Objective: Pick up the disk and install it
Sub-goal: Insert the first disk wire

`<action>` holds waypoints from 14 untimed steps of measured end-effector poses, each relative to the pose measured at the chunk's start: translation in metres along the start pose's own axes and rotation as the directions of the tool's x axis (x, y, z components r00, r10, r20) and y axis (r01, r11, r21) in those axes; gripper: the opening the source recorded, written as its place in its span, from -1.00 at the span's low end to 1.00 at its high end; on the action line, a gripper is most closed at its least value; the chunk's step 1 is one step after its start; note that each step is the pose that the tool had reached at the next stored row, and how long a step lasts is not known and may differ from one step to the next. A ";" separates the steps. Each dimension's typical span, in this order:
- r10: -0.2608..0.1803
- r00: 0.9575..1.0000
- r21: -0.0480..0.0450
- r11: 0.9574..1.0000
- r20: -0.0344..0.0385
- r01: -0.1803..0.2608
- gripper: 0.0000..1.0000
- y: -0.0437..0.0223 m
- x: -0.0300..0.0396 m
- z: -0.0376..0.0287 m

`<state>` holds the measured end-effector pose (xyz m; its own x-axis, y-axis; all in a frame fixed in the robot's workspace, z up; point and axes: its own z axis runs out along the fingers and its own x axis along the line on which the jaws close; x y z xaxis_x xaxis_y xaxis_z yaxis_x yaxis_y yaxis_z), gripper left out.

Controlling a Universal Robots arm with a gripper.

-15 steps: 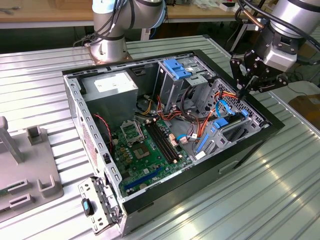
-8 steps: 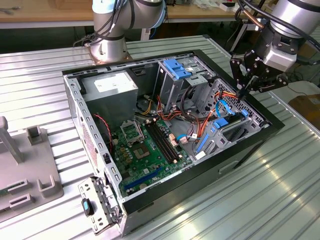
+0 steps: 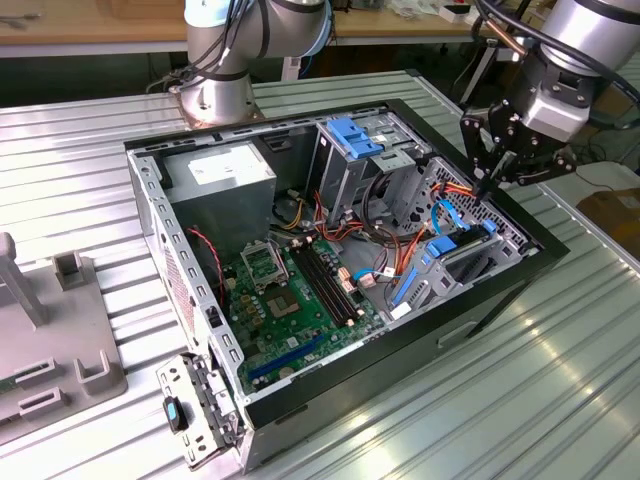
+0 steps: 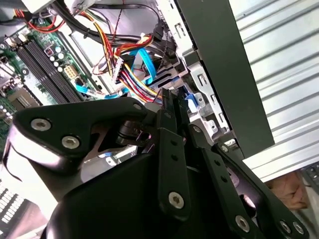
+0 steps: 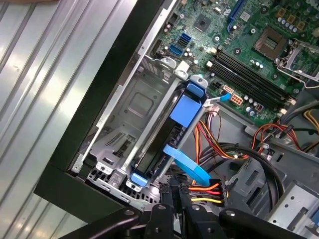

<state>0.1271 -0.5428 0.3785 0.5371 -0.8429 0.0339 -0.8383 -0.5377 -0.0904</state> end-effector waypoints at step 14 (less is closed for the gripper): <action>0.170 0.985 -0.004 0.985 -0.016 -0.170 -0.67 0.0001 0.0000 0.0007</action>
<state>0.1271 -0.5429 0.3778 0.3855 -0.9221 0.0340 -0.9177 -0.3870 -0.0903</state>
